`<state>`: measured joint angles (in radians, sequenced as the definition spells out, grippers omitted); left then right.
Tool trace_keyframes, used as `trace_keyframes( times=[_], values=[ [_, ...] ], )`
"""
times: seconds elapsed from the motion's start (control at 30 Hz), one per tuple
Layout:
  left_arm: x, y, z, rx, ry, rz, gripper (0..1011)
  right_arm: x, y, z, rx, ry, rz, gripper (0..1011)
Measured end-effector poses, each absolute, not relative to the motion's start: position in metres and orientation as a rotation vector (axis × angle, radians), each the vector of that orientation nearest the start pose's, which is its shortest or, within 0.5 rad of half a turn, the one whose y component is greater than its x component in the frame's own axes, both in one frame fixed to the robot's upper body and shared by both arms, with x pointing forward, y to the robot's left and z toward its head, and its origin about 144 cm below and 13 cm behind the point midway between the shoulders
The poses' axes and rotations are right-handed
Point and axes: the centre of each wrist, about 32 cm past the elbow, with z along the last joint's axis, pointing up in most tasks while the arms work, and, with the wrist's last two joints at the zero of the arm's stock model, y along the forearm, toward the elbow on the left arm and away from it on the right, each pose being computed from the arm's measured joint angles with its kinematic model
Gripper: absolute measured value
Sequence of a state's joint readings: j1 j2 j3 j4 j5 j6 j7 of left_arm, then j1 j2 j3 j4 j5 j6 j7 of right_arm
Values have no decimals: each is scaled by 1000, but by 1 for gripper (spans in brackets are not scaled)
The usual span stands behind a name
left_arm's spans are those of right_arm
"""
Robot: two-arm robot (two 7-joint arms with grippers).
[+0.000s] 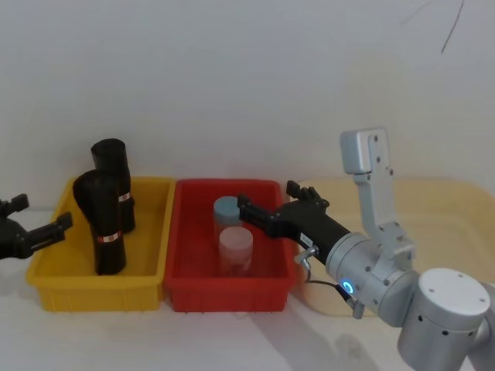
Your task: Pick up the garbage bag with the one hand and transfer it to the other hand.
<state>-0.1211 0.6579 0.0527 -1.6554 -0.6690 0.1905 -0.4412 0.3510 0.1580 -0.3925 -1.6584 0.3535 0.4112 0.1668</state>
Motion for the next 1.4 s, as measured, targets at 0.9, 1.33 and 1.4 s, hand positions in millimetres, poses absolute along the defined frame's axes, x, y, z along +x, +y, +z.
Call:
trace_keyframes(
  times=[0.9, 1.33, 1.4],
  values=[
    [550, 364, 1248, 32, 36, 919, 1001, 533, -141, 1259, -54, 141, -912, 1004],
    [575, 347, 1246, 67, 59, 898, 1002, 541, -143, 1254, -71, 151, -898, 1004],
    [579, 345, 1245, 75, 63, 901, 1001, 543, -143, 1253, -76, 154, -895, 1004]
  ],
)
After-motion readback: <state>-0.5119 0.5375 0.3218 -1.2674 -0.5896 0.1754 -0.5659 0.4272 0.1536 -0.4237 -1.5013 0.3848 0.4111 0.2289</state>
